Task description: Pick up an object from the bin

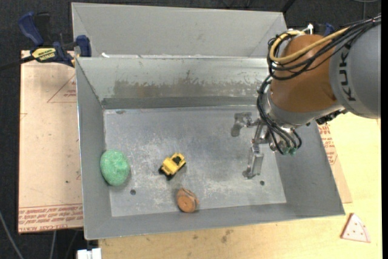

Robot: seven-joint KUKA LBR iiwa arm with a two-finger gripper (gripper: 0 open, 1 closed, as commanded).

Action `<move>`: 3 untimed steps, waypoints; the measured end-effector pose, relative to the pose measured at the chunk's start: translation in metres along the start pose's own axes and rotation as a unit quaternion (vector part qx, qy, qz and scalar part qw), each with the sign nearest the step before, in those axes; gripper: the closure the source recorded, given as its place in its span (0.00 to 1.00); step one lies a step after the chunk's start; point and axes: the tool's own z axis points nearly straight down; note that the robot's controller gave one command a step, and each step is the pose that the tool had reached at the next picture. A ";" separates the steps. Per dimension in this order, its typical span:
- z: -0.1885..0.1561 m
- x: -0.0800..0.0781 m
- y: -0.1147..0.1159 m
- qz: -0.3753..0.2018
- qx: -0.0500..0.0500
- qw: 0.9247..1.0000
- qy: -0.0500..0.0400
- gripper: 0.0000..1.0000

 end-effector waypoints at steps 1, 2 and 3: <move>-0.002 0.000 0.000 0.000 0.000 1.000 -0.001 0.00; 0.032 -0.019 -0.005 0.010 0.000 1.000 -0.009 0.00; 0.064 -0.022 0.032 0.011 0.001 1.000 -0.003 0.00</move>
Offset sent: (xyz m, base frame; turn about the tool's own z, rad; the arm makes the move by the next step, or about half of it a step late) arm 0.0320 -0.0133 -0.0852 0.0498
